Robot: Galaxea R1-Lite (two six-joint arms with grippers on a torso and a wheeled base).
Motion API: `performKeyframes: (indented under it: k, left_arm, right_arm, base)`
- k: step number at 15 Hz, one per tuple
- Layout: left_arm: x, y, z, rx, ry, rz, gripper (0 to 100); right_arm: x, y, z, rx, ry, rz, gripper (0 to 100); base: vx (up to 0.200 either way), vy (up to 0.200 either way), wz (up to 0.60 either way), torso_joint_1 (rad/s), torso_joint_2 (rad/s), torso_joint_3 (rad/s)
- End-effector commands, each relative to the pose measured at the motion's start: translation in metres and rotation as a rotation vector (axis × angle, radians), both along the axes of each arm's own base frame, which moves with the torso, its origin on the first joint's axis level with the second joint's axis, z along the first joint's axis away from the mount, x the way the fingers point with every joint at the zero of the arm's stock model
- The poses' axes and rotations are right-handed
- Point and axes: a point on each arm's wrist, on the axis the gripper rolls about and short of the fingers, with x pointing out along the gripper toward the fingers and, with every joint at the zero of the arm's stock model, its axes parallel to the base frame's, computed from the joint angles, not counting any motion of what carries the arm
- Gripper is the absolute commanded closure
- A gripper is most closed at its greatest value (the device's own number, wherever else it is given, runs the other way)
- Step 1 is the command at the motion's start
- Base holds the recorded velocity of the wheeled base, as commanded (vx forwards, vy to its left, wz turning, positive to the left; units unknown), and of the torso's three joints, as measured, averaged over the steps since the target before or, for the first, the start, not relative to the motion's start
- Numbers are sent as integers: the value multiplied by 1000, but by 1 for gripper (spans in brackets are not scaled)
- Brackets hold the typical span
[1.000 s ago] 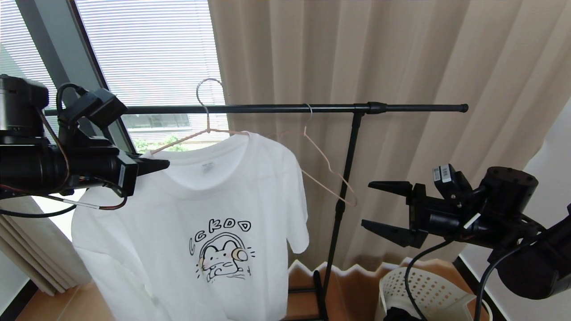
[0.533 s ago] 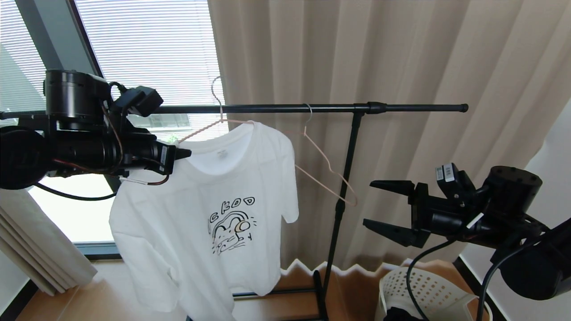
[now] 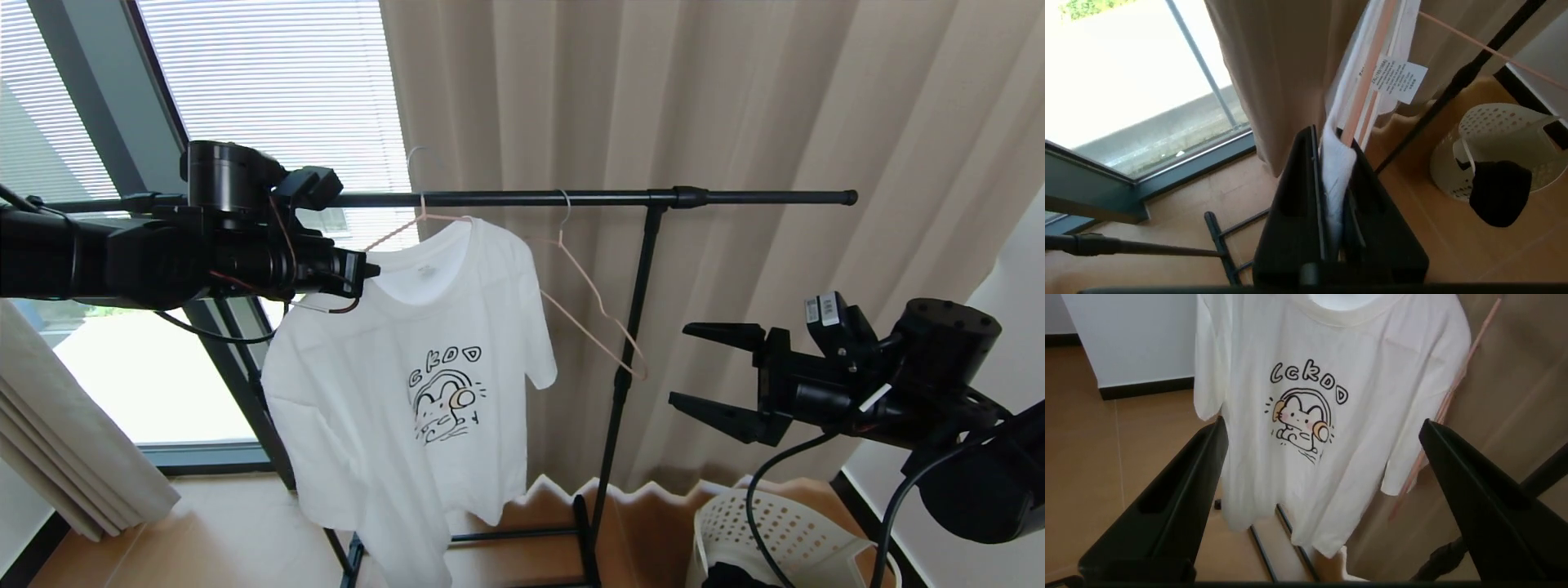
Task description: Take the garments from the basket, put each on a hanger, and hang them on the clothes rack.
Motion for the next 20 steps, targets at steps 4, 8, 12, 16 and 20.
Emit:
performKeyframes:
  k: [4,8,12,16,20]
  left_arm:
    - [27,-3,-23,-18,43,16,100]
    - [37,-3,-28,-33,51,27,100]
    - [38,-3,-35,-31,69,27,100]
    - [30,-2,-35,-19,79,36,0]
    - [-1,1,-16,-39,73,30,0]
  right_arm:
    - [2,0,0,0,-2,1,0]
    - [3,0,0,0,-4,-2,0]
    - [3,1,0,0,-4,0,0]
    - [1,0,2,1,-10,-2,0]
    - [-3,-1,9,4,-30,0,0]
  base:
    - [0,0,0,0,0,0]
    - [0,0,0,0,0,0]
    - [0,0,0,0,0,0]
    - [0,0,0,0,0,0]
    - [0,0,0,0,0,0]
